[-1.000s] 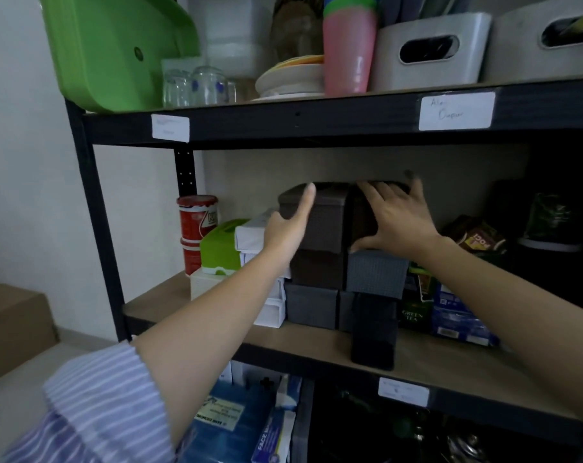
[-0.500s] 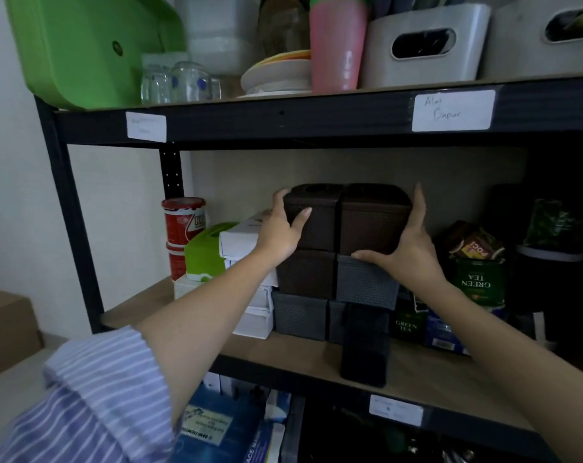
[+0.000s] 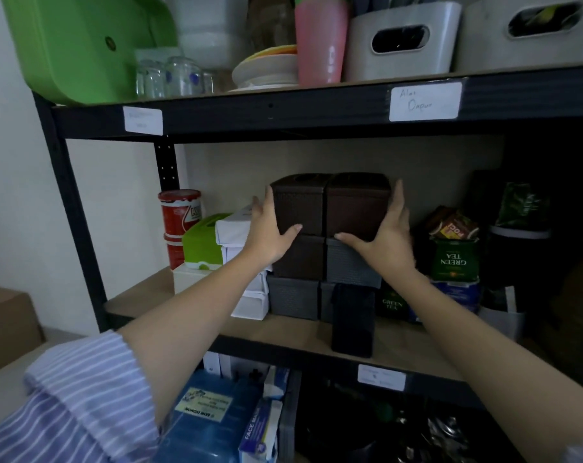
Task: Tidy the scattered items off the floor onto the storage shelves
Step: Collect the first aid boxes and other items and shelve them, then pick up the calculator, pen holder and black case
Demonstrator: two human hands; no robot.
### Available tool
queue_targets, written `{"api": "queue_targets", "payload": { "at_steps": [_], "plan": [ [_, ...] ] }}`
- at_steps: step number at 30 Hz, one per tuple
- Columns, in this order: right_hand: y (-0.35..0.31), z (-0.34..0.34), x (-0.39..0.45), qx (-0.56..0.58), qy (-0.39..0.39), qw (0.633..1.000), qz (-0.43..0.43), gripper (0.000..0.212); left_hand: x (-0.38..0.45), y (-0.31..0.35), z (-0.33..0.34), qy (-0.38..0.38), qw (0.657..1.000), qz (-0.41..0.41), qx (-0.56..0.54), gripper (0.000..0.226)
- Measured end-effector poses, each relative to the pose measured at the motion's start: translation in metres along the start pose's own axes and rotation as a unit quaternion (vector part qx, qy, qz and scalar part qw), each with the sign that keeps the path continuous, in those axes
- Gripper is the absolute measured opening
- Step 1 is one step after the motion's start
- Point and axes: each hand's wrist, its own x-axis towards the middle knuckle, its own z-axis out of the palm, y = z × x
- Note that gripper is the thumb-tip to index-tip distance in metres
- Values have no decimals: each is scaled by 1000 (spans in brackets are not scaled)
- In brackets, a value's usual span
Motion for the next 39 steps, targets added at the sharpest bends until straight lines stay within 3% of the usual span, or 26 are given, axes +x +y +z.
{"api": "queue_targets", "payload": {
  "at_steps": [5,11,14,22,29,39],
  "plan": [
    [-24,-4,-27,-128,90,983,-92,99,-38,-9,-12,48,996,67,44,75],
    [-60,-8,-62,-135,32,959,-246,59,-85,-12,-42,64,988,113,87,66],
    [-76,-5,-85,-79,-5,961,-266,38,-116,-25,-58,79,987,106,96,61],
    [-126,56,-192,26,-135,951,-279,26,-239,-99,-125,83,981,28,172,51],
    [-183,129,-289,85,-248,925,-274,20,-367,-178,-183,149,961,-126,197,33],
    [-227,229,-494,233,-446,816,-285,8,-585,-259,-204,230,886,-357,184,25]
  ]
}}
